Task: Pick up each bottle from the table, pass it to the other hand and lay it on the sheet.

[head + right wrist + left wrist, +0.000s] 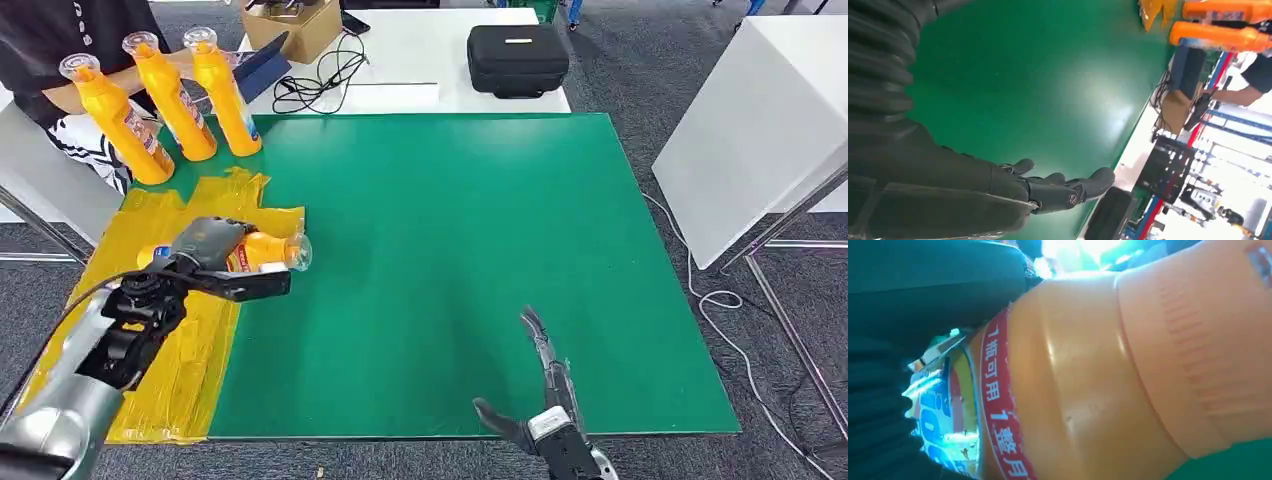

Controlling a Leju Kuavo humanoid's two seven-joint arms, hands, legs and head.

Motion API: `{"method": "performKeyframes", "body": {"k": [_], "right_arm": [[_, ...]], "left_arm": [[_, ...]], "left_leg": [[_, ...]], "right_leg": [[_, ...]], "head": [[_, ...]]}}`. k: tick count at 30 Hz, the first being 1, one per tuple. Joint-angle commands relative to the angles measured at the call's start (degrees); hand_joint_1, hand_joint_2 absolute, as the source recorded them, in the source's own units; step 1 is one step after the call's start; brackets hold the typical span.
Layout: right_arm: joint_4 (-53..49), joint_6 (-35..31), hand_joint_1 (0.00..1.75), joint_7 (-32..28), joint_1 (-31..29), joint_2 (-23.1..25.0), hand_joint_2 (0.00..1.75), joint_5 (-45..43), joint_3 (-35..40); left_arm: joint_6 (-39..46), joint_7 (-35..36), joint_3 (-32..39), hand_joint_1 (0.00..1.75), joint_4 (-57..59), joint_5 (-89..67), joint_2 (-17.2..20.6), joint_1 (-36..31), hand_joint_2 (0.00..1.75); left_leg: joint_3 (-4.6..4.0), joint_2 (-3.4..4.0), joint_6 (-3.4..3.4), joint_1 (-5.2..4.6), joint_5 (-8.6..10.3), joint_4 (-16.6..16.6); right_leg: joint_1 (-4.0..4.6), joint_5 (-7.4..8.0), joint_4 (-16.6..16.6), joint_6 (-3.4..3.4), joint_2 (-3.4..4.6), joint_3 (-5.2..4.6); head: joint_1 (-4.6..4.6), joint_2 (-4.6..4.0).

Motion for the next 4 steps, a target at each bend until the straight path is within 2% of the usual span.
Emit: {"method": "performKeyframes", "body": {"k": [1,4], "right_arm": [[5.49,-1.23,0.00,1.01,-3.27,-1.61,1.75,-0.61,1.68],[5.60,-1.14,0.00,1.03,-3.44,-1.65,1.75,-0.65,1.63]], "left_arm": [[-0.63,-0.88,-5.12,1.75,23.69,3.01,-3.00,-15.54,1.75],[-0.58,-0.88,-5.14,1.75,23.88,3.01,-3.02,-15.64,1.75]], "left_leg": [[0.22,-0.18,0.02,0.00,-0.06,-0.01],[0.28,-0.11,0.02,-0.03,-0.09,-0.04]], "right_leg": [[0.00,-0.11,-0.06,0.13,-0.27,0.31],[-0.03,-0.12,-0.07,0.13,-0.20,0.34]], "head": [[0.00,0.00],[-0.04,0.00]]}}
